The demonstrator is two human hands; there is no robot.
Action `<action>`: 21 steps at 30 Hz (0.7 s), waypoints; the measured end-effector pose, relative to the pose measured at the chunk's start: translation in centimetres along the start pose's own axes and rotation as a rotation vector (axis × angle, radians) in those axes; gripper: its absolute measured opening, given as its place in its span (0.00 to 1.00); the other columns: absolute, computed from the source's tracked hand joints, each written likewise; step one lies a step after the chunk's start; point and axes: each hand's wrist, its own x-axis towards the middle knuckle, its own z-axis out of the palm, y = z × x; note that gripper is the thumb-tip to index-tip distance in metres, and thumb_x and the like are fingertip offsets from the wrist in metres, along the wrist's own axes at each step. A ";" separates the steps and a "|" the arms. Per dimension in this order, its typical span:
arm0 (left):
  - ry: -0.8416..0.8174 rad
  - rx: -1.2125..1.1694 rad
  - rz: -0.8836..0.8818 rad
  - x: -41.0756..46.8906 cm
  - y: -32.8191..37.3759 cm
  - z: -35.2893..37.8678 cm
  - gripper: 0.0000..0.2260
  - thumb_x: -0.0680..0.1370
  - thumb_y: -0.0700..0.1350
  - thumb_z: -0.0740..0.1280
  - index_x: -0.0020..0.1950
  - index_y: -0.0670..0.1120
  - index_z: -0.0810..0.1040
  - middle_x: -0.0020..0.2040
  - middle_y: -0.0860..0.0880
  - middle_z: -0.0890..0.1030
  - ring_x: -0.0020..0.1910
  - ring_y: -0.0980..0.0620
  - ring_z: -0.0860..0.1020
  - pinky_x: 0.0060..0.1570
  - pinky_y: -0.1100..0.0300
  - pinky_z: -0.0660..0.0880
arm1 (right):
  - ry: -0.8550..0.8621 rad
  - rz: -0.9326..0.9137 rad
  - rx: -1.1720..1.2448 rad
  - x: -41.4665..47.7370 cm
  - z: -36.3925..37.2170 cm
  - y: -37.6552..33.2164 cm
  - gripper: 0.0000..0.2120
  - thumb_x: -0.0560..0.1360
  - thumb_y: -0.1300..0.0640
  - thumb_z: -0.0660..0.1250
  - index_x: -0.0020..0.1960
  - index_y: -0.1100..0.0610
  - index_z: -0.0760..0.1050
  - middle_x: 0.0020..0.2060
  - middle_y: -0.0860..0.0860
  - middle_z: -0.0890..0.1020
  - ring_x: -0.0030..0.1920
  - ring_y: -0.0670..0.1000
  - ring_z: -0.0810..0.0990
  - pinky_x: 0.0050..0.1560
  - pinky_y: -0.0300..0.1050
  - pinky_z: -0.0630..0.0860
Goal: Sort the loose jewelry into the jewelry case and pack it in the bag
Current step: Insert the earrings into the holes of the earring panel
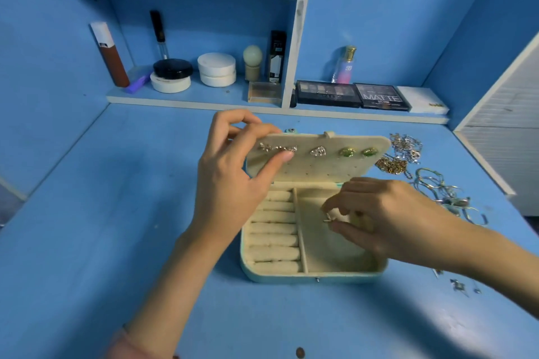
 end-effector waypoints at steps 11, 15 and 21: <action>-0.021 -0.025 -0.081 1.1 -0.9 0.9 0.18 0.73 0.51 0.72 0.61 0.46 0.80 0.51 0.49 0.70 0.43 0.55 0.72 0.46 0.65 0.73 | -0.122 0.124 0.177 0.3 0.6 1.2 0.03 0.71 0.60 0.69 0.42 0.52 0.80 0.37 0.44 0.79 0.41 0.45 0.75 0.42 0.40 0.72; -0.018 -0.061 -0.088 0.9 -0.9 0.7 0.20 0.73 0.50 0.72 0.63 0.46 0.78 0.53 0.49 0.71 0.47 0.55 0.74 0.47 0.63 0.75 | -0.120 0.144 0.179 0.5 0.6 1.4 0.06 0.70 0.64 0.70 0.39 0.53 0.81 0.35 0.43 0.78 0.41 0.44 0.75 0.40 0.32 0.71; 0.032 -0.193 -0.146 0.2 -0.9 0.1 0.16 0.74 0.42 0.71 0.61 0.47 0.75 0.54 0.49 0.72 0.46 0.53 0.77 0.49 0.60 0.77 | 0.020 0.341 0.581 1.1 -0.4 0.3 0.08 0.70 0.67 0.70 0.39 0.55 0.79 0.33 0.45 0.83 0.34 0.44 0.80 0.40 0.40 0.78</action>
